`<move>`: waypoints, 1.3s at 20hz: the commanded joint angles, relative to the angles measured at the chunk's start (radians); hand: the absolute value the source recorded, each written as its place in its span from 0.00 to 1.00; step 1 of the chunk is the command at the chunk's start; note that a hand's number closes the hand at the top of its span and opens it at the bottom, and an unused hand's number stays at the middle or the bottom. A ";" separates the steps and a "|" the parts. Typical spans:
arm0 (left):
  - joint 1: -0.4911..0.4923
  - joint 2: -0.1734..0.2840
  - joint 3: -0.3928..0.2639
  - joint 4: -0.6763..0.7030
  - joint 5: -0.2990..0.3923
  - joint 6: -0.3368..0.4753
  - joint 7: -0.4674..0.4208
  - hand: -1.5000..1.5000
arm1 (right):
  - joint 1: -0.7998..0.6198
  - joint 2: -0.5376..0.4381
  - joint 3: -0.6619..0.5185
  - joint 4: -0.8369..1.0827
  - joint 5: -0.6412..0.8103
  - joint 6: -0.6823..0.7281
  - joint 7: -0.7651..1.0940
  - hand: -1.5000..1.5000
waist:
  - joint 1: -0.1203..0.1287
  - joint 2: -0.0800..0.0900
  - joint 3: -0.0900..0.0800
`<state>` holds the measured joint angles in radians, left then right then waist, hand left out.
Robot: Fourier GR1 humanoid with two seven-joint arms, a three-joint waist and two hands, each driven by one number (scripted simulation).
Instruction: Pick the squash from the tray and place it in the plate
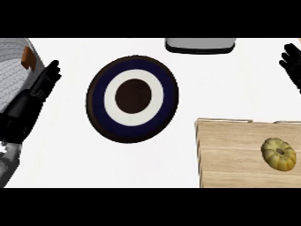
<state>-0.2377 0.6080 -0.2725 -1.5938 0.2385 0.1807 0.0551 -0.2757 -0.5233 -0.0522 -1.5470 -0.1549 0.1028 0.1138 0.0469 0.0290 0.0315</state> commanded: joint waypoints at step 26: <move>0.167 -0.187 0.110 0.258 0.045 -0.047 -0.188 0.50 | 0.438 0.019 0.358 -0.415 0.900 -0.361 0.323 0.00 | -0.064 -0.033 -0.034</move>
<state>-0.0583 0.4280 -0.1693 -1.3343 0.2779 0.1367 -0.1603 0.1200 -0.4236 0.3218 -1.8461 0.6656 -0.3564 0.2826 -0.0119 -0.0033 -0.0017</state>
